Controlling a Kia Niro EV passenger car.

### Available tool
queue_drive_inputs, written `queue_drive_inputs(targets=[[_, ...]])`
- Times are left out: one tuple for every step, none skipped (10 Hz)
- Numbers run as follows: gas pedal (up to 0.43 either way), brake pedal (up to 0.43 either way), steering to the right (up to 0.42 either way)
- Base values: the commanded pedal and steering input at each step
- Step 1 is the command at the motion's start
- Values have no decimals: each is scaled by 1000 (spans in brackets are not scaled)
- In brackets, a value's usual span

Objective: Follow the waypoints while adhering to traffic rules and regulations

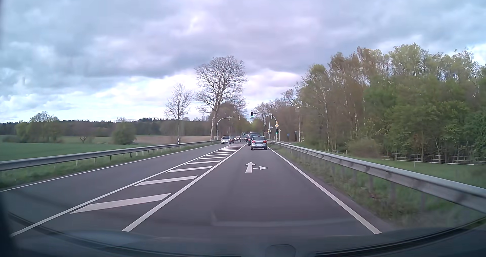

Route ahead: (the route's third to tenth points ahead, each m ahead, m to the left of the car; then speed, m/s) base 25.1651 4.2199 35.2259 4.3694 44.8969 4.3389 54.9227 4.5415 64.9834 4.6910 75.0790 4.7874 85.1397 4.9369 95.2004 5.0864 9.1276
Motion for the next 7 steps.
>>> queue_drive_inputs(targets=[[0,6,-5],[0,6,-5],[39,6,-5],[59,6,-5],[98,6,-4],[118,0,-5],[130,6,-5]])
